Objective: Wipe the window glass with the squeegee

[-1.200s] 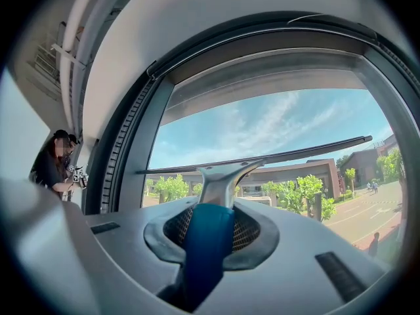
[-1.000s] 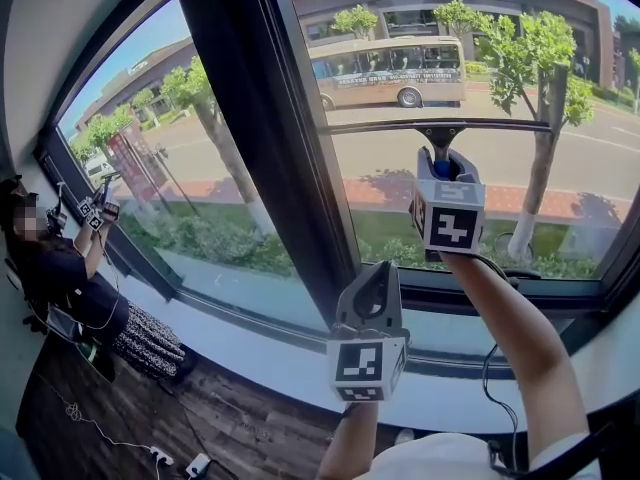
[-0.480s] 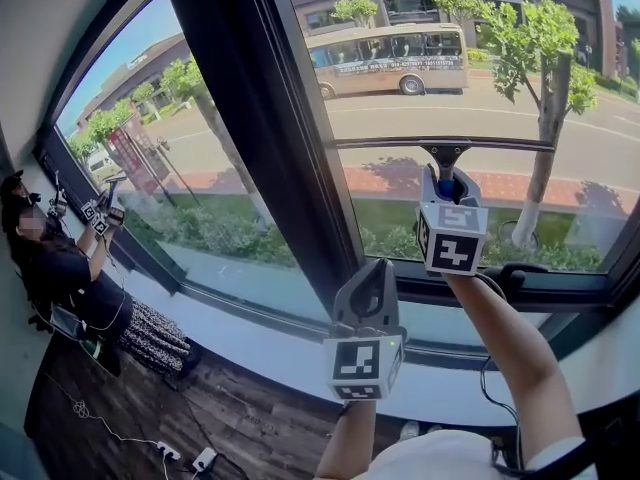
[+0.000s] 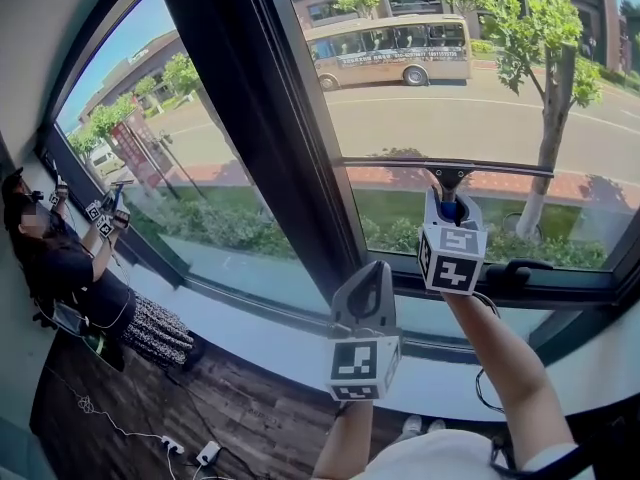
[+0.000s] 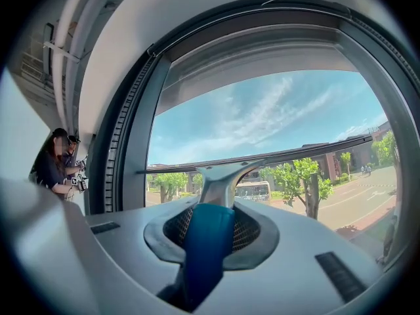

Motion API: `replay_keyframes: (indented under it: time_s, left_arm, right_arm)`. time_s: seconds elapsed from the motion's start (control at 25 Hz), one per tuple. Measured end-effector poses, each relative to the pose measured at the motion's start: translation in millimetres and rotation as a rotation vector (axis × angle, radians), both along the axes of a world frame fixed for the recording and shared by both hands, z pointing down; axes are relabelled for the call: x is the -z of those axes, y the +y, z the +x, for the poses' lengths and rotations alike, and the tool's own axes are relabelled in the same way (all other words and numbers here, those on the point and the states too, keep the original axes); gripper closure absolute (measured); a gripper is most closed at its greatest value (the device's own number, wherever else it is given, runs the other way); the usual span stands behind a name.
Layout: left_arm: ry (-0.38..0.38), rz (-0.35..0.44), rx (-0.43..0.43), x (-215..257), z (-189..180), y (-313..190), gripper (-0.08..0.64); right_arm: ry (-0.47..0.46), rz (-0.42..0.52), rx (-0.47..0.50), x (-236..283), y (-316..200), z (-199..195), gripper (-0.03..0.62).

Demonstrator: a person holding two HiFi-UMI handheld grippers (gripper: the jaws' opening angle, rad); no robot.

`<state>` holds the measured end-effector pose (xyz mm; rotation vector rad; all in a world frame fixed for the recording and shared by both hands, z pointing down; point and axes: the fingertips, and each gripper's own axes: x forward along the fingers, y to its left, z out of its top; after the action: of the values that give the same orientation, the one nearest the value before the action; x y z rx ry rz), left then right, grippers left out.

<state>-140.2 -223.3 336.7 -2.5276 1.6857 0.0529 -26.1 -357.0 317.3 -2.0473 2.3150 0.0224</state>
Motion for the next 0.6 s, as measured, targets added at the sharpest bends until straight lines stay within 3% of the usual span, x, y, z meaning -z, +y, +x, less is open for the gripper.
replay_keyframes:
  time_s: [0.6]
  left_arm:
    - [-0.011, -0.042, 0.010, -6.4, -3.4, -11.6, 0.565]
  right_arm:
    - [-0.007, -0.082, -0.001, -49.3, 2.3, -4.1, 0.515]
